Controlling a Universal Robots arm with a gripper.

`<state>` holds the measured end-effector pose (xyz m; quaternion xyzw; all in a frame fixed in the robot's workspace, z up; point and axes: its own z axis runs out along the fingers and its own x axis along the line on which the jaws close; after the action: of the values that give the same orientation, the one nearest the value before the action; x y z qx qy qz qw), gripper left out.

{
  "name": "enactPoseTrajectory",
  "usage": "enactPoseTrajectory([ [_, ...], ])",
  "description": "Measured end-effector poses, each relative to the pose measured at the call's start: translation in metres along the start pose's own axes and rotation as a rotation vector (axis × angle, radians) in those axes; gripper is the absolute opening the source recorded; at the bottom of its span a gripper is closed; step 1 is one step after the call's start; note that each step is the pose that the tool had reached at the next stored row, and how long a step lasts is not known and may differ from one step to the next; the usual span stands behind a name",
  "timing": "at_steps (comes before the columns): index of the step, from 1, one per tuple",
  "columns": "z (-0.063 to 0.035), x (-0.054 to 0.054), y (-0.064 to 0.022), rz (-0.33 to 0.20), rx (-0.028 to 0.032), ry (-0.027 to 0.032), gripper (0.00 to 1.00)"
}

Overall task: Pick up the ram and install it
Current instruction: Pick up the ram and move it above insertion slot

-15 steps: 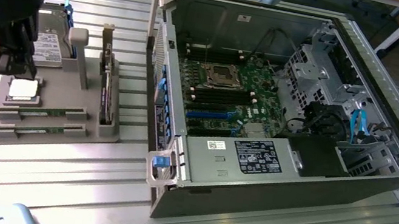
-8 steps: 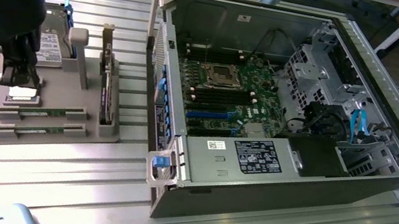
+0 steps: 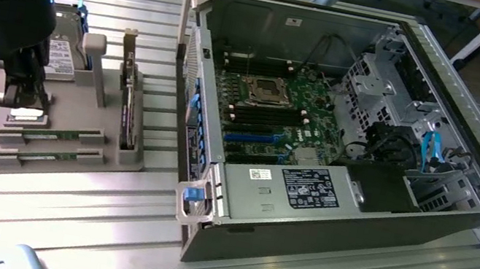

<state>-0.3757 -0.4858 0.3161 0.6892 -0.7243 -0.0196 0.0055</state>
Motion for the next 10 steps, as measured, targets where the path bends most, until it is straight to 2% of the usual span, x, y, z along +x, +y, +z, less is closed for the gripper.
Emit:
enactPoseTrajectory([
  [5,0.0001,0.0001,-0.0001,0.000,0.0009,0.0020,0.10],
  [10,0.0001,0.0000,0.0000,0.000,0.0034,0.0101,0.10],
])
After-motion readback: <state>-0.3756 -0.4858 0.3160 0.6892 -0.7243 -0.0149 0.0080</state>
